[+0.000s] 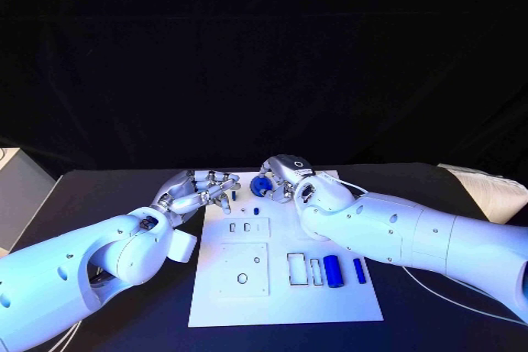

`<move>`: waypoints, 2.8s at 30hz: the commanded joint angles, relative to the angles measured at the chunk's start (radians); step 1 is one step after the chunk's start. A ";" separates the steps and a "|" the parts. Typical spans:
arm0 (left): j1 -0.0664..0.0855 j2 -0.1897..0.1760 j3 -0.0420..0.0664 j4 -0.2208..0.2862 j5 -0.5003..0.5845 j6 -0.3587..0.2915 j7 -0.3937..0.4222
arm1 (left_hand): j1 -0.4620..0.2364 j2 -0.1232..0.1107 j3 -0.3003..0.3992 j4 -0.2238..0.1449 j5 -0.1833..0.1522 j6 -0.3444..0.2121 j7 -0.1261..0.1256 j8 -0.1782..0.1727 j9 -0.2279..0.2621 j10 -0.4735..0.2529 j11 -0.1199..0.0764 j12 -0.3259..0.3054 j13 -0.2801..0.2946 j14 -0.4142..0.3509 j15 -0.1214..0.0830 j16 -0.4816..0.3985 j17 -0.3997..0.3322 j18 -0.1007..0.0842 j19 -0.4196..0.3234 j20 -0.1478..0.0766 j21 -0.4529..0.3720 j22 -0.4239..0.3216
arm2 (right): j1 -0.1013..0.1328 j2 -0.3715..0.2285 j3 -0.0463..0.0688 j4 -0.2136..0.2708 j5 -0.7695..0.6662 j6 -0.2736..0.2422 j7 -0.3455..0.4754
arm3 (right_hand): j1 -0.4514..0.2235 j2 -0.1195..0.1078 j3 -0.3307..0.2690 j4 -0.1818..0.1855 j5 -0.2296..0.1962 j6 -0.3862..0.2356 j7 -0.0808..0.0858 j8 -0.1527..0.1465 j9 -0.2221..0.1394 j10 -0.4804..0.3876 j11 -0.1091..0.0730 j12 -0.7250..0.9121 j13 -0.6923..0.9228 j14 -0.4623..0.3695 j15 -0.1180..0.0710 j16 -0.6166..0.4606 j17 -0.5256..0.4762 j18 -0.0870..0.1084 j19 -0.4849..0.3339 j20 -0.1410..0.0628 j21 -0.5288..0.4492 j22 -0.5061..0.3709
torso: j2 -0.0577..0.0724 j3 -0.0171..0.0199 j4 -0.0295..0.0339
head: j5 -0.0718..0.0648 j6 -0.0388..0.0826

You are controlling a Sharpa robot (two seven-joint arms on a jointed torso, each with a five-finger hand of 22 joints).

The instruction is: Assemble the parts on the task board

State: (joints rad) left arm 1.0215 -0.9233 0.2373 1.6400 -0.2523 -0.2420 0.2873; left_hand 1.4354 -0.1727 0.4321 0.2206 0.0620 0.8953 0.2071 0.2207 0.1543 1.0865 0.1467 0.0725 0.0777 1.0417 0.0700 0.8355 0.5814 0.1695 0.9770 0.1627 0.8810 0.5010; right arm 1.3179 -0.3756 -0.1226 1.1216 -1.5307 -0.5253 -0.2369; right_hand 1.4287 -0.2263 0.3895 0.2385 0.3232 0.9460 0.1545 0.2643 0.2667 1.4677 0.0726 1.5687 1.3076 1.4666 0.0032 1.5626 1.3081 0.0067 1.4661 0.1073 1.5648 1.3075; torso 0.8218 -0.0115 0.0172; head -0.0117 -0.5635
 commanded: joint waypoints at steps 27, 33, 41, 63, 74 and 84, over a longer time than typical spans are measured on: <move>0.001 -0.001 0.001 0.005 -0.006 0.016 0.001 | 0.003 0.004 0.006 0.001 -0.004 -0.009 0.000 -0.002 0.001 -0.006 -0.003 -0.004 -0.001 -0.009 0.000 0.003 -0.001 0.014 -0.004 -0.001 0.004 0.001 | -0.019 0.025 -0.007 -0.023 0.016 0.036 0.021 | -0.039 -0.014 0.007 -0.002 -0.047 -0.045 0.015 -0.040 -0.016 0.103 0.013 0.002 0.263 0.096 0.005 0.001 0.225 -0.007 0.105 0.002 0.006 0.263 | 0.000 0.0008 -0.0011 | 0.004 -0.005; 0.001 -0.002 0.001 0.006 -0.006 0.015 0.000 | 0.003 0.004 0.006 0.001 -0.004 -0.009 0.000 -0.002 0.001 -0.006 -0.003 -0.004 -0.001 -0.009 0.000 0.003 -0.001 0.014 -0.004 -0.001 0.004 0.001 | -0.021 0.028 -0.008 -0.031 0.024 0.051 0.025 | -0.045 -0.016 0.004 -0.001 -0.053 -0.049 0.016 -0.045 -0.018 0.103 0.015 0.002 0.263 0.095 0.007 0.000 0.222 -0.007 0.105 0.005 0.006 0.263 | 0.000 0.0001 -0.0018 | 0.004 -0.007; 0.001 -0.004 0.001 0.007 -0.006 0.015 -0.001 | 0.001 0.004 0.007 0.000 -0.004 -0.009 0.000 -0.001 0.001 -0.007 -0.002 -0.004 -0.001 -0.009 0.000 0.004 -0.002 0.014 -0.008 0.000 0.008 0.003 | -0.023 0.025 -0.008 -0.029 0.028 0.064 0.029 | -0.047 -0.011 0.005 0.000 -0.049 -0.042 0.016 -0.043 -0.017 0.103 0.015 0.002 0.263 0.095 0.008 0.000 0.221 -0.007 0.105 0.006 0.006 0.263 | -0.001 0.0009 -0.0019 | 0.003 -0.009; 0.001 -0.004 0.001 0.007 -0.006 0.015 -0.001 | 0.001 0.004 0.007 0.000 -0.004 -0.009 0.000 -0.001 0.001 -0.007 -0.002 -0.004 -0.001 -0.009 0.000 0.004 -0.002 0.014 -0.008 0.000 0.008 0.003 | -0.027 0.011 -0.010 -0.013 0.024 0.072 0.029 | -0.048 -0.005 0.009 -0.004 -0.040 -0.013 0.009 -0.032 -0.013 0.103 0.010 0.002 0.263 0.095 0.004 0.000 0.221 -0.007 0.105 0.005 0.006 0.263 | 0.000 0.0014 -0.0018 | 0.005 -0.011; 0.001 -0.005 0.001 0.007 -0.007 0.015 -0.001 | 0.001 0.004 0.007 0.000 -0.004 -0.009 0.000 -0.001 0.001 -0.007 -0.002 -0.004 -0.001 -0.009 0.000 0.004 -0.002 0.014 -0.008 0.000 0.008 0.003 | -0.027 0.006 -0.011 -0.005 0.022 0.072 0.027 | -0.049 -0.006 0.010 -0.005 -0.040 -0.011 0.008 -0.031 -0.012 0.103 0.009 0.002 0.263 0.095 0.003 0.000 0.220 -0.007 0.105 0.004 0.006 0.263 | 0.000 0.0009 -0.0013 | 0.007 -0.013; 0.001 -0.002 0.001 0.005 -0.015 0.016 0.000 | 0.000 0.004 0.009 -0.002 -0.004 -0.010 0.000 -0.001 0.002 -0.009 -0.002 -0.003 -0.001 -0.010 0.000 0.005 -0.003 0.014 -0.011 0.000 0.012 0.006 | -0.029 0.001 -0.011 0.010 0.020 0.066 0.025 | -0.049 -0.006 0.010 -0.005 -0.040 -0.011 0.008 -0.031 -0.012 0.103 0.009 0.002 0.263 0.095 0.003 0.000 0.220 -0.007 0.105 0.004 0.006 0.263 | -0.001 0.0003 -0.0015 | 0.007 -0.014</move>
State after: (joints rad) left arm 1.0217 -0.9277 0.2373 1.6432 -0.2592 -0.2415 0.2817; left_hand 1.4354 -0.1727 0.4363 0.2163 0.0620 0.8953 0.2071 0.2207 0.1547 1.0829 0.1429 0.0725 0.0779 1.0417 0.0700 0.8355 0.5795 0.1695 0.9698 0.1628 0.8894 0.5059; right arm 1.3134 -0.3790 -0.1206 1.1242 -1.5209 -0.4944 -0.2111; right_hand 1.3842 -0.2341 0.4007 0.2387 0.2783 0.9292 0.1608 0.2274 0.2530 1.4678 0.0800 1.5687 1.3076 1.4666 0.0034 1.5626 1.3074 0.0067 1.4660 0.1074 1.5648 1.3074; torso 0.8217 -0.0109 0.0158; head -0.0038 -0.5774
